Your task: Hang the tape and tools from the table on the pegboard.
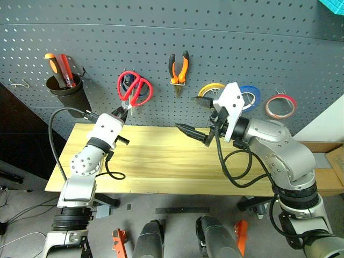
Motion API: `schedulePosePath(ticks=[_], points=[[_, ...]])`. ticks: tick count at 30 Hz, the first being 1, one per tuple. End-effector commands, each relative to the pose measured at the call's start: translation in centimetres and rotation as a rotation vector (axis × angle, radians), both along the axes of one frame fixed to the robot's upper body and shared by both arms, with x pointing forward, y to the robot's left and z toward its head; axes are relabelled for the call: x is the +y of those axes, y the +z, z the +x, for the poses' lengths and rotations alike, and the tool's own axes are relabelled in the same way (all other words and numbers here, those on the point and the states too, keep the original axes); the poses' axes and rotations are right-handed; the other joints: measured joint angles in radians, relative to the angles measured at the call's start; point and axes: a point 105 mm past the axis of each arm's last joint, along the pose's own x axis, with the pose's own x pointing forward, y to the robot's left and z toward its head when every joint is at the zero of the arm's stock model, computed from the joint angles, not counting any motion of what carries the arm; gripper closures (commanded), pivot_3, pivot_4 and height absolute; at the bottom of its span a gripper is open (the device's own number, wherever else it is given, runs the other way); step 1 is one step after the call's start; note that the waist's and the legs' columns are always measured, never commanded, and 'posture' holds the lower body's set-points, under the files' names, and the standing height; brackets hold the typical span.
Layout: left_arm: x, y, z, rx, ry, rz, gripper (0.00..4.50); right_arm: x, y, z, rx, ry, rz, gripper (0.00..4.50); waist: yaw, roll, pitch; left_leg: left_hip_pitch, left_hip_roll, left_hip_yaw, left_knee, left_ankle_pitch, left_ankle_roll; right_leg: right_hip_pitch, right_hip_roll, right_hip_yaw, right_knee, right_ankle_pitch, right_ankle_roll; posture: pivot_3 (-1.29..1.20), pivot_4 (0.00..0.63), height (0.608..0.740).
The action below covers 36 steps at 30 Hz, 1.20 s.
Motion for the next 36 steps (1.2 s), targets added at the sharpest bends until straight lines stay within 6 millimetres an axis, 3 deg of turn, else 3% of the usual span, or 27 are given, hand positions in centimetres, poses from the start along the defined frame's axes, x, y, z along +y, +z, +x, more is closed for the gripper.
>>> schedulePosePath(ticks=[1,7,10,15,17,23,29,36], points=[[-0.1,0.8,0.2,-0.017,0.000,-0.040,3.91,-0.1,2.1,-0.8,-0.082,0.019,0.044,0.00,-0.001,0.000,0.000,0.000,0.000,0.000,0.000,0.000,0.000,0.000,0.000,0.000,0.000,0.000,0.000,-0.11,0.221,0.740],[0.6,-1.8,-0.3,0.081,0.047,-0.019,1.88,-0.2,1.2,-1.1,-0.004,0.022,0.095,0.00,-0.006,0.001,0.000,0.000,0.000,0.000,0.000,0.000,0.000,0.000,0.000,0.000,0.000,0.000,0.000,-0.11,0.232,0.740],[2.8,-3.9,-0.4,0.181,0.125,-0.050,0.90,0.1,-1.5,-1.1,0.099,0.017,0.068,0.00,-0.006,0.001,0.001,0.000,0.000,0.000,-0.001,0.000,0.000,0.000,0.000,0.000,0.000,0.000,0.000,-0.10,0.241,0.740],[6.1,-8.3,-0.9,0.455,0.242,-0.189,0.90,1.7,-5.9,-2.2,0.241,0.012,-0.067,0.00,-0.010,0.005,0.006,0.000,0.000,0.000,0.000,0.000,0.000,0.000,0.000,0.000,0.000,0.000,0.000,-0.10,0.261,0.740],[8.6,-9.1,-1.4,0.519,0.356,-0.269,0.90,2.5,-7.3,-2.0,0.297,-0.030,-0.115,0.00,-0.018,0.005,0.010,0.000,0.001,0.000,0.000,0.000,0.000,0.000,0.000,0.000,0.000,-0.002,0.003,-0.09,0.277,0.740],[12.9,-9.8,-1.8,0.615,0.548,-0.387,0.90,5.0,-7.9,-0.7,0.407,-0.104,-0.143,0.00,-0.023,0.005,0.030,0.000,0.001,-0.001,0.000,0.000,0.000,-0.001,0.001,0.000,0.001,-0.003,0.005,-0.08,0.314,0.740],[13.0,-10.5,0.3,0.694,0.552,-0.487,0.90,7.4,-6.7,0.9,0.415,-0.125,-0.155,0.00,-0.018,0.004,0.054,-0.001,0.001,-0.002,0.000,0.000,0.000,-0.001,-0.001,-0.001,0.001,-0.002,0.003,-0.08,0.350,0.740],[12.7,-11.0,2.6,0.710,0.568,-0.576,0.90,8.9,-5.5,0.8,0.360,-0.074,-0.177,0.00,-0.020,0.001,0.072,-0.016,0.001,-0.002,0.001,0.000,0.000,-0.018,-0.001,-0.001,0.002,-0.001,0.001,-0.10,0.375,0.740]])
